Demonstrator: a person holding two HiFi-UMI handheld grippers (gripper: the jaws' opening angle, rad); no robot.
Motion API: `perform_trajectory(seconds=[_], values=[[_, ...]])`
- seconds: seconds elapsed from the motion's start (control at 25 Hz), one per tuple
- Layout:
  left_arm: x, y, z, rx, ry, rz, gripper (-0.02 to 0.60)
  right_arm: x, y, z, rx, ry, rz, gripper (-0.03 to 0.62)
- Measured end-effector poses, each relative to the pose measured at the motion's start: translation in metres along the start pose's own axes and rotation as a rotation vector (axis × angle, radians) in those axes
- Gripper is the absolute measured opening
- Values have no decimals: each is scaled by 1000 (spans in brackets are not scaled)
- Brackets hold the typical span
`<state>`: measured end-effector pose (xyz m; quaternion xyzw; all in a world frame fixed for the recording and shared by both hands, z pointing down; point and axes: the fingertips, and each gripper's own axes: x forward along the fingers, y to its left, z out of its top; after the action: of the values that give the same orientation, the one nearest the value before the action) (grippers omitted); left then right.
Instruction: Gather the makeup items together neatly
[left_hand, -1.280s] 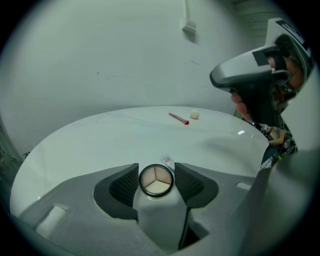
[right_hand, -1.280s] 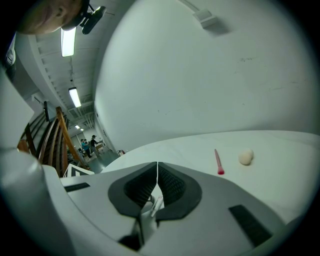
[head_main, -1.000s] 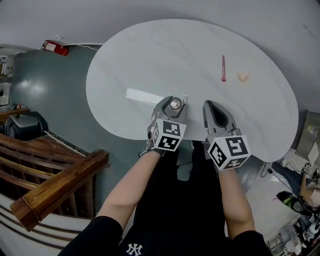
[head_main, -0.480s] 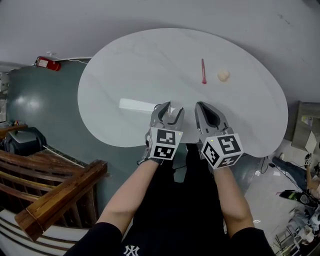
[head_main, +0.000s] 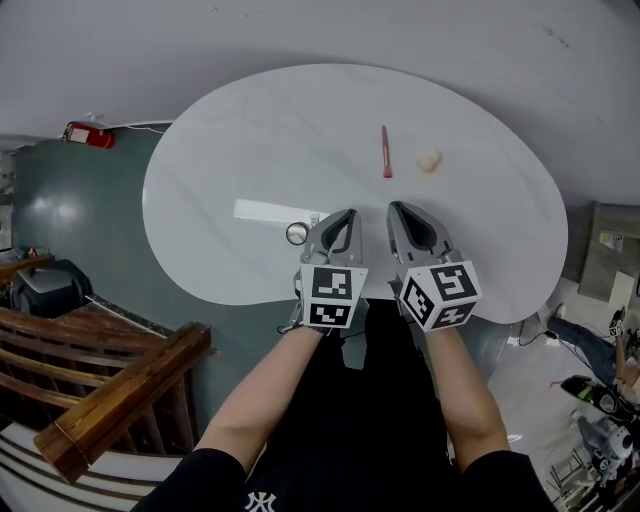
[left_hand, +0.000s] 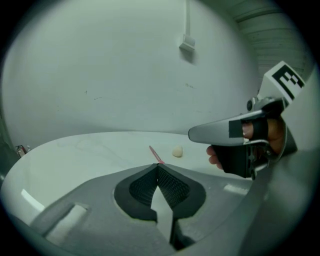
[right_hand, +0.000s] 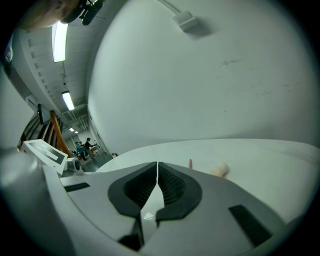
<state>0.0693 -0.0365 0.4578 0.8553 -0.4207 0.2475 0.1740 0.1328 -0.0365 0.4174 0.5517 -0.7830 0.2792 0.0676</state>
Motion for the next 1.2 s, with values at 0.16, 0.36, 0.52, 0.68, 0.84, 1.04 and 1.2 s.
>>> perform_trajectory(seconds=[0.16, 0.36, 0.52, 0.68, 0.84, 1.04, 1.2], values=[[16, -9, 5, -18, -1, -7, 9, 11, -24, -1, 7, 24, -12, 18], [36, -17, 11, -28, 5, -7, 9, 21, -58, -1, 27, 52, -36, 18], [52, -25, 14, -36, 16, -12, 9, 28, -88, -1, 54, 74, -67, 21], [63, -35, 16, -30, 29, -19, 9, 35, -118, -7, 113, 104, -95, 82], [70, -41, 15, -25, 45, -19, 9, 42, -146, -12, 194, 123, -126, 106], [77, -44, 13, -25, 57, -5, 9, 54, -176, -21, 275, 167, -156, 143], [78, -45, 13, -24, 66, 7, 9, 62, -188, -23, 349, 181, -157, 155]])
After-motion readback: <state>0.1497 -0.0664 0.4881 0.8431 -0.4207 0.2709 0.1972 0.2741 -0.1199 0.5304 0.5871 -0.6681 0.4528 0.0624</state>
